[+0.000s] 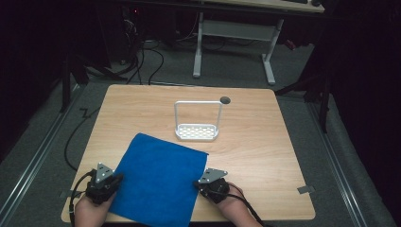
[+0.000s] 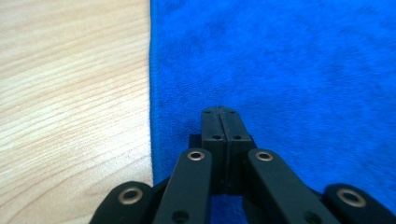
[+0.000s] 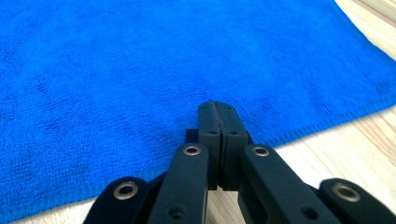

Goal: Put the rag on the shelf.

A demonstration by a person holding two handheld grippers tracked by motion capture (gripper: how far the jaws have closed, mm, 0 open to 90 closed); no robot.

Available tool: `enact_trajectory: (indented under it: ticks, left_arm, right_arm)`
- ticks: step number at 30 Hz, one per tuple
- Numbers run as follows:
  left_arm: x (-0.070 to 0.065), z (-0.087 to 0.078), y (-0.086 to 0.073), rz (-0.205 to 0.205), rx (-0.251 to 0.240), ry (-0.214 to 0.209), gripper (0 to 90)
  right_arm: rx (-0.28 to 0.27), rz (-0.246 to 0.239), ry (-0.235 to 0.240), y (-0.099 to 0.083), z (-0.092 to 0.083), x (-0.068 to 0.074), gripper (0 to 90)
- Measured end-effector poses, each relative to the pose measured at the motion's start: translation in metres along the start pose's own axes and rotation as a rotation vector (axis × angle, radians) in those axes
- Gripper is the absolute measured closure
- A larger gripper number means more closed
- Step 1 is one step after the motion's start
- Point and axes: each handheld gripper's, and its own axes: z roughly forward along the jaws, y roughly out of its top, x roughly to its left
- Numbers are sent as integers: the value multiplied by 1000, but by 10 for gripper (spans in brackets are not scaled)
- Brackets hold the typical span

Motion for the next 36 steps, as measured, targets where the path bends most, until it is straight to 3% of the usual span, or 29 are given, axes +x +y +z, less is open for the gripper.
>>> enact_trajectory:
  ticks: [2,5,16,17,23,29,31,36]
  left_arm:
    - [2,3,0,-7,6,-23,900]
    - [-1,3,1,21,9,-34,900]
    - [-28,9,8,93,15,-117,900]
    - [-30,10,9,96,14,-126,900]
    - [-43,16,15,141,21,-171,900]
    - [-55,20,19,166,22,-209,900]
    - [-64,20,20,195,25,-225,900]
    - [-73,23,22,204,21,-247,900]
  right_arm:
    - [-4,4,-12,-3,-2,-2,900]
    - [-4,22,-32,-7,-7,-7,900]
    - [4,80,-97,-20,-20,-26,900]
    - [2,105,-110,-24,-23,-30,900]
    - [1,153,-144,-33,-32,-42,900]
    - [3,172,-173,-40,-39,-49,900]
    - [10,180,-196,-45,-44,-54,900]
    - [13,195,-211,-49,-49,-60,900]
